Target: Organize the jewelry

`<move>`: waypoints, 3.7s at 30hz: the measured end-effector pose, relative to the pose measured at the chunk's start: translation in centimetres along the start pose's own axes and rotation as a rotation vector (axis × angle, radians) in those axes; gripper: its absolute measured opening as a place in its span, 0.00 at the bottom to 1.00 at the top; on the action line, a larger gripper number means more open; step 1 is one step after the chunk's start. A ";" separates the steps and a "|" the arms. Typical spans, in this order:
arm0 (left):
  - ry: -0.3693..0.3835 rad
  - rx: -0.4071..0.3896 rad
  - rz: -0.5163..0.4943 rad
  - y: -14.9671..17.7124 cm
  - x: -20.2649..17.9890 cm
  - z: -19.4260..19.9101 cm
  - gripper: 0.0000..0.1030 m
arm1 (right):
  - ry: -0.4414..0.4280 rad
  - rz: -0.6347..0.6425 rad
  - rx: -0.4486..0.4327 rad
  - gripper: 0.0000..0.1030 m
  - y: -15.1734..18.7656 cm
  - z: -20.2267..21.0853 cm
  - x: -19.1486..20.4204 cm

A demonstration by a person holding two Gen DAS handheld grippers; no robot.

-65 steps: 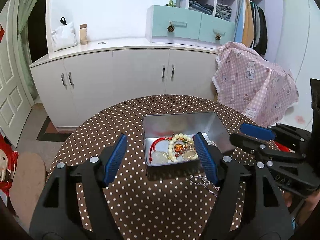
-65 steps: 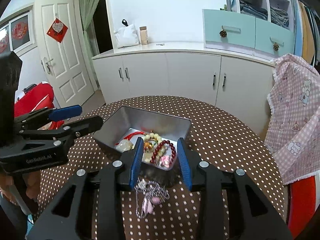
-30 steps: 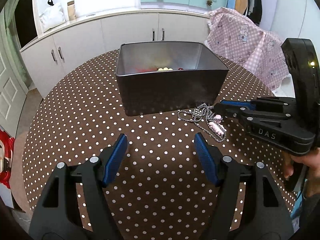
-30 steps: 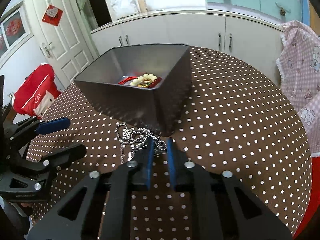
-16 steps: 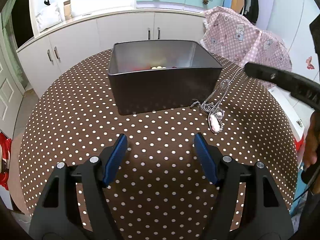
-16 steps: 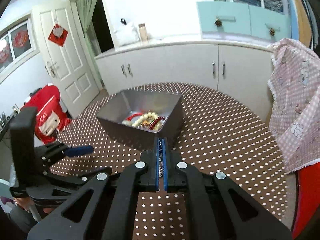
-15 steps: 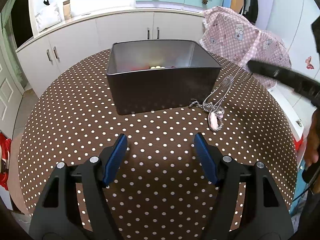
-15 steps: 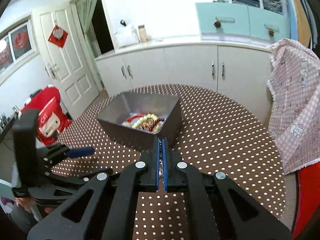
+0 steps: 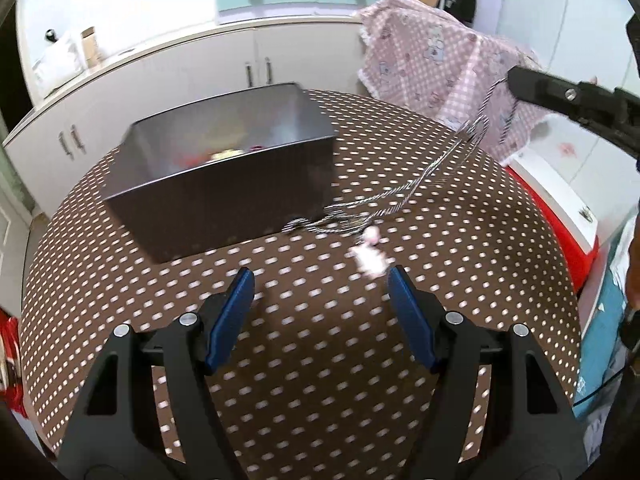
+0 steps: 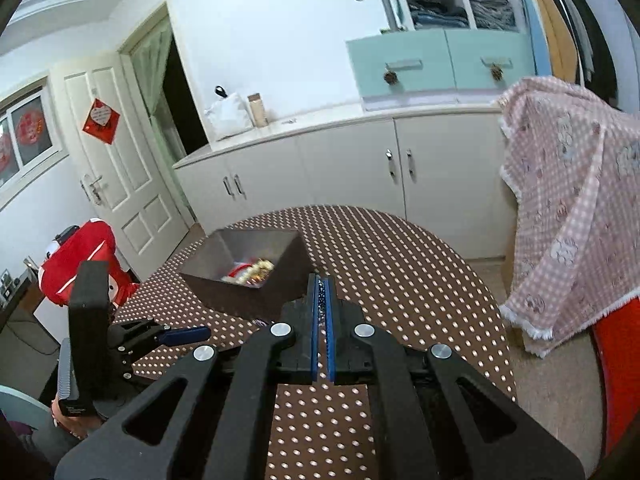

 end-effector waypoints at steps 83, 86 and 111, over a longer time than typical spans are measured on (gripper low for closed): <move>-0.006 -0.224 0.098 -6.3 6.1 9.0 0.16 | 0.028 0.293 -0.171 0.11 -9.2 3.0 9.0; -0.007 -0.235 0.107 -6.9 6.6 9.3 0.16 | 0.022 0.300 -0.212 0.11 -11.1 3.6 9.8; 0.014 -0.067 0.207 -6.9 11.6 2.1 0.17 | -0.040 0.251 0.038 0.10 -6.6 -7.5 10.4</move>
Point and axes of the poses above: each gripper's, at about its wrist camera, not at the fingertips, and z roughly against the way its jaws point, x to its left, y to its underside, the point moved 5 cm from there along -z, roughly the way its jaws point, and after that the axes turned 12 degrees about y, right-handed, at the moved point
